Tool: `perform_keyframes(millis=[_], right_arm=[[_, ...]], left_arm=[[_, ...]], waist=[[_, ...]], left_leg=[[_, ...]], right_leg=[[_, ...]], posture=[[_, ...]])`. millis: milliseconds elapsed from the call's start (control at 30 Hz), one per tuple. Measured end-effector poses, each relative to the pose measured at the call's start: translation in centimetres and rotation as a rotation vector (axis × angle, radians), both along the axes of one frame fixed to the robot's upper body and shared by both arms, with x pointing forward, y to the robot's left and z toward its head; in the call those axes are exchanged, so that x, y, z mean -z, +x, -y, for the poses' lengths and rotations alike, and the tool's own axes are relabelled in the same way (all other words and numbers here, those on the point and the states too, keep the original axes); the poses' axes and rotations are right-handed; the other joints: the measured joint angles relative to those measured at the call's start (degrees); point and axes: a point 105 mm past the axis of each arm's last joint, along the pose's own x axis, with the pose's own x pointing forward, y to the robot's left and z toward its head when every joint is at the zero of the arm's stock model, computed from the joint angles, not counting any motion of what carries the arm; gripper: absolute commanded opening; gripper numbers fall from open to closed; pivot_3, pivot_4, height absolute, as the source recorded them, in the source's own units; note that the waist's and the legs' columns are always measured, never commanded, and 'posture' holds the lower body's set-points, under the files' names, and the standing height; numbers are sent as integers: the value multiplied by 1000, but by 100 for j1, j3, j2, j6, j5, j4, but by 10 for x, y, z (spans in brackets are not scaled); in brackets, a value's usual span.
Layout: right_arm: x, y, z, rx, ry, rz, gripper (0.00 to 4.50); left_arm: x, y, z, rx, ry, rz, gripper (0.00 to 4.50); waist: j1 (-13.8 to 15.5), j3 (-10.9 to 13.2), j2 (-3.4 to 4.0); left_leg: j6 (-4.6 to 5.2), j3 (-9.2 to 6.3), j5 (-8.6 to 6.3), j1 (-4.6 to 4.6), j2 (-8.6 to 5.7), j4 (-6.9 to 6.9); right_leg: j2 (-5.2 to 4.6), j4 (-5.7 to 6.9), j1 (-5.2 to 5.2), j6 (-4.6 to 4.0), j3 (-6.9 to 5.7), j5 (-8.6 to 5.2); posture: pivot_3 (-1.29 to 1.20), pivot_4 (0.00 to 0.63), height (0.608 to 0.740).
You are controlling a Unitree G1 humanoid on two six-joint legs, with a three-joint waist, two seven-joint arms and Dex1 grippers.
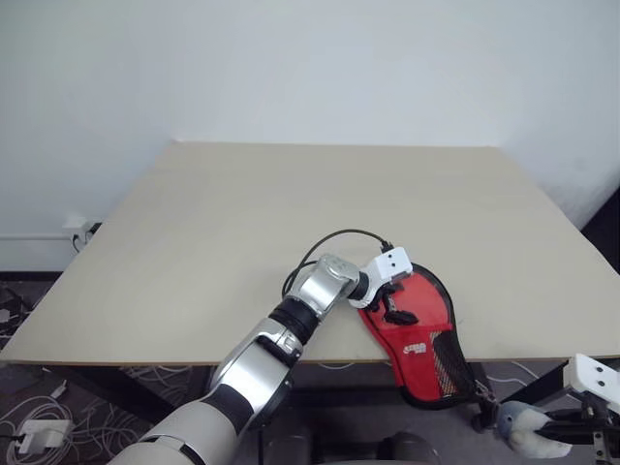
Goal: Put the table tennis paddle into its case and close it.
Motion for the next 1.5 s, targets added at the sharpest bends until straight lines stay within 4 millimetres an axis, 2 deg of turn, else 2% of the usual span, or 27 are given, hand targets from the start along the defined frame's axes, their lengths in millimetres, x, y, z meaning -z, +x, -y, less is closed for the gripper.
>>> perform_keyframes(millis=[100,233,333,467,533,633,767,800,1067,1233,1333,1500], right_arm=[[-6,-5,6,-39,-14,0,22],[-15,-11,2,-92,-3,-4,22],[-13,-25,-4,-132,14,-35,22],[-11,-33,-10,-143,34,-46,22],[-12,-32,-13,-155,34,-36,22],[-13,-19,-11,-143,-1,27,22],[-17,3,-2,-50,-51,107,1216],[-18,7,1,-24,-63,121,1629],[-28,21,13,46,-82,160,4472],[-48,45,23,95,-92,274,4472],[-67,72,26,160,-63,413,4472],[-89,112,11,248,64,601,4472]], left_arm=[[0,-1,3,9,-7,2,4500],[0,0,5,13,-5,2,4500],[0,-1,6,16,-8,2,4500],[0,0,7,17,-6,3,4500],[1,1,6,14,-7,5,4500],[1,3,5,4,-11,3,4500],[1,4,4,5,-11,9,4500],[1,5,5,6,-11,10,4500],[0,7,5,5,-3,15,4500],[1,8,6,6,-4,16,4500],[0,9,4,4,-2,17,4500],[-2,15,-3,-20,-9,11,4500]], waist=[[14,0,0],[26,0,1],[59,1,-1],[65,1,0],[64,1,1],[62,0,3],[60,0,2],[59,0,2],[54,0,2],[52,0,2],[44,1,3],[-29,3,4]], left_leg=[[0,-5,-1,2,-5,-8],[0,-9,-1,1,-8,-9],[1,-12,-1,1,-9,-9],[3,-13,-2,-2,-9,-11],[3,-13,-3,-1,-9,-14],[3,-14,-3,-1,-9,-40],[3,-11,-2,1,-9,-48],[3,-10,-2,1,-9,-48],[3,-10,-2,4,-9,-48],[3,-10,-2,5,-10,-48],[3,-8,-2,5,-10,-49],[2,-8,-2,6,-10,-54]], right_leg=[[-5,-5,2,3,0,-2],[-8,-5,3,5,0,-3],[-9,-6,5,7,0,-5],[-14,-13,6,10,2,-6],[-14,-17,6,10,2,-6],[-8,-56,8,10,0,-6],[-8,-75,8,10,-5,-6],[-8,-78,8,10,-5,-6],[-6,-76,7,10,-7,-5],[-6,-77,8,10,-7,-5],[-7,-77,6,10,-9,-5],[-8,-74,-2,9,-16,-3]], posture=[[0,0,724],[0,0,724],[0,0,724],[0,0,724],[0,0,724],[0,0,724],[0,0,724],[0,0,724],[0,0,724],[0,0,724],[0,0,724],[0,0,724]])
